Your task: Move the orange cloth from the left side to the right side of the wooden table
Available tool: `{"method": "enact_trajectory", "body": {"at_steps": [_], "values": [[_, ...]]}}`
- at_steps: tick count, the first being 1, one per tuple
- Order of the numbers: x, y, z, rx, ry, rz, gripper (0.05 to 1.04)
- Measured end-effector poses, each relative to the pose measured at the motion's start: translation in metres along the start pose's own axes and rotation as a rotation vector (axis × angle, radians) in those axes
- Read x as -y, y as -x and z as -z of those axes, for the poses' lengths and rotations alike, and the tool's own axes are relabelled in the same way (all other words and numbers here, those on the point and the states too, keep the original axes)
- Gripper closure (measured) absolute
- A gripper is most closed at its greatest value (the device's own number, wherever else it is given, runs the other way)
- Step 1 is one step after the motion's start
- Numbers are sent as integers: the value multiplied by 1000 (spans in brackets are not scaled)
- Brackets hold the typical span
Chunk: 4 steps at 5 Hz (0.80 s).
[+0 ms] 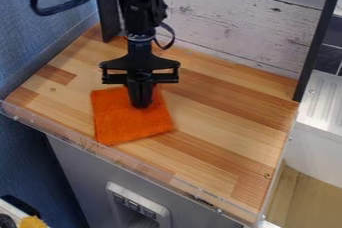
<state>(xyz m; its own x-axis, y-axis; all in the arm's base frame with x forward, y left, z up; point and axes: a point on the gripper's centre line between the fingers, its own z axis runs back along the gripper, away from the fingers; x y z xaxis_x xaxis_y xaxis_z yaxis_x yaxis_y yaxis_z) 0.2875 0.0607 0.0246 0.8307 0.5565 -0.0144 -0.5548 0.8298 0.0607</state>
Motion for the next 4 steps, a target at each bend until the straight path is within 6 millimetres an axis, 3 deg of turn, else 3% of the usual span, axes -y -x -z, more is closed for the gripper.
{"method": "enact_trajectory", "body": {"at_steps": [2, 4], "values": [[-3, -1, 12, -32, 40, -7, 1024], [6, -10, 14, -34, 85, 123, 1024]]}}
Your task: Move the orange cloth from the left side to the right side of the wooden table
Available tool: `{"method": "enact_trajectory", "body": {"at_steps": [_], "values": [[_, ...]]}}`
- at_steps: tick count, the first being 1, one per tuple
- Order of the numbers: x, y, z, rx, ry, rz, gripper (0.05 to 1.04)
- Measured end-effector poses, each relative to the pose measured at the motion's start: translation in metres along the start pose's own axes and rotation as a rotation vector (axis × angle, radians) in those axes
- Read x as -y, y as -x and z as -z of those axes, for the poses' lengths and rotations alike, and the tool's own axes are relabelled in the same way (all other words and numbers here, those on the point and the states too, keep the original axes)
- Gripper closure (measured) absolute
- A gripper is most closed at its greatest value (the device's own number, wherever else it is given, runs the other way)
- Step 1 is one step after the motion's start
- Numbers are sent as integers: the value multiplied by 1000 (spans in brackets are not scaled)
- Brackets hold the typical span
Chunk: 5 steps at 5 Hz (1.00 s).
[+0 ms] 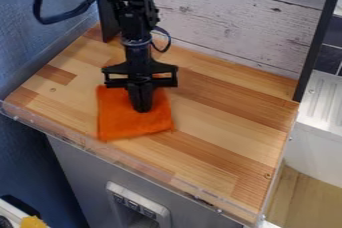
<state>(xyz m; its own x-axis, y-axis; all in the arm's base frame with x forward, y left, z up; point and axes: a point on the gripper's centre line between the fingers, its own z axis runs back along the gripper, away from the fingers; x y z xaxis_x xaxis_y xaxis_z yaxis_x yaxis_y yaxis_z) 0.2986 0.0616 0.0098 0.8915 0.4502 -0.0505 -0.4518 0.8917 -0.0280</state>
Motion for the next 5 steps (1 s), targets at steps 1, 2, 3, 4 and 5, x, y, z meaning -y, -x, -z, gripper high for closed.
{"method": "enact_trajectory", "body": {"at_steps": [1, 2, 3, 4, 5], "values": [[8, -9, 0, 15, 16, 87, 1024], [13, -13, 0, 41, 26, 176, 1024], [21, -18, 0, 67, 24, 260, 1024], [28, -31, -1, 91, 12, 333, 1024], [35, -47, -2, 102, -5, 387, 1024]]}}
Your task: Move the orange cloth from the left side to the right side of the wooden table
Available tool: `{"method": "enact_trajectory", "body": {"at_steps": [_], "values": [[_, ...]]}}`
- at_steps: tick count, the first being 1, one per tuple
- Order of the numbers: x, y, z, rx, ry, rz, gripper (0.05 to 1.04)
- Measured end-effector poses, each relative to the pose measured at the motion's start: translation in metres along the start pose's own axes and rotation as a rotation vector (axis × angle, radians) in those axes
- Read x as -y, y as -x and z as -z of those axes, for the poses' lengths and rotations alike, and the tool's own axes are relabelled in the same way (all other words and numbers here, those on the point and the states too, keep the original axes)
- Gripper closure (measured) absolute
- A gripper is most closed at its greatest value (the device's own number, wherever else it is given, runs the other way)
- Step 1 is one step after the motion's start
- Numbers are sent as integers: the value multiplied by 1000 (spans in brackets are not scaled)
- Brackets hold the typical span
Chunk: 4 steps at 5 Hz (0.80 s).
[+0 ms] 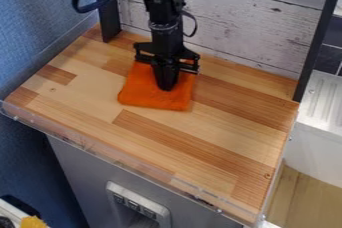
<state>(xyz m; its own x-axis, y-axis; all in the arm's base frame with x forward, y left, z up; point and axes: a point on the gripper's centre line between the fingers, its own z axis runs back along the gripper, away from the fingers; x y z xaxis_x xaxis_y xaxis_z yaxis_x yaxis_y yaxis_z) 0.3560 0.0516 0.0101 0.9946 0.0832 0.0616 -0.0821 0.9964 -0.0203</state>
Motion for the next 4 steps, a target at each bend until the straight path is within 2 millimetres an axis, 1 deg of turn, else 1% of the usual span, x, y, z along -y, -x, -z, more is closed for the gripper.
{"method": "enact_trajectory", "body": {"at_steps": [1, 2, 3, 4], "values": [[1, -12, 0, -8, -21, 48, 1002], [2, -15, -3, -50, -35, 84, 851], [12, -8, -5, -109, -39, 104, 599], [32, 4, -28, -109, -41, 122, 296]]}}
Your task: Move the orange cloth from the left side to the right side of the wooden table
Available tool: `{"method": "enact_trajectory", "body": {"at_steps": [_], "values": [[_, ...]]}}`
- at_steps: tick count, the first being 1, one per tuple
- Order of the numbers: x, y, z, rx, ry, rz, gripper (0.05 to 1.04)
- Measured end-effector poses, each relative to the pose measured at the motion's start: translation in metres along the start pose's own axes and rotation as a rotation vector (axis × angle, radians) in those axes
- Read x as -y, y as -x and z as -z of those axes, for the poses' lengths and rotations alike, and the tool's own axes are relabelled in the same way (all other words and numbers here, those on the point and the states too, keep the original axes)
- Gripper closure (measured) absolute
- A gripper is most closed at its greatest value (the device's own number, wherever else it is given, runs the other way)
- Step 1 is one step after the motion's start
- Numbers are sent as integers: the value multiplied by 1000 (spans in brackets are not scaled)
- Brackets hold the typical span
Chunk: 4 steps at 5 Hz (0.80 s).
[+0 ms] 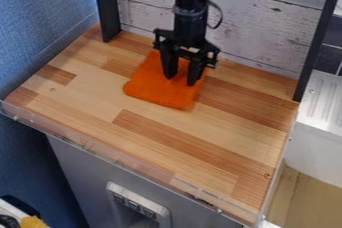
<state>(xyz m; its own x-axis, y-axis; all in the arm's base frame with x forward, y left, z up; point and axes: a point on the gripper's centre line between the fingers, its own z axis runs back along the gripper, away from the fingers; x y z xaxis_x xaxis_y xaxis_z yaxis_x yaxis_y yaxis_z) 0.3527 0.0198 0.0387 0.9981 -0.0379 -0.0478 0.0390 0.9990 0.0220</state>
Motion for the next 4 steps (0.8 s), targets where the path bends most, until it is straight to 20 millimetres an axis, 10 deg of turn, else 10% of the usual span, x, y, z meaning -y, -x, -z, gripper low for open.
{"method": "enact_trajectory", "body": {"at_steps": [1, 4], "values": [[20, 18, -20, 17, -2, -6, 83], [79, 68, -65, 73, 21, -13, 85]]}}
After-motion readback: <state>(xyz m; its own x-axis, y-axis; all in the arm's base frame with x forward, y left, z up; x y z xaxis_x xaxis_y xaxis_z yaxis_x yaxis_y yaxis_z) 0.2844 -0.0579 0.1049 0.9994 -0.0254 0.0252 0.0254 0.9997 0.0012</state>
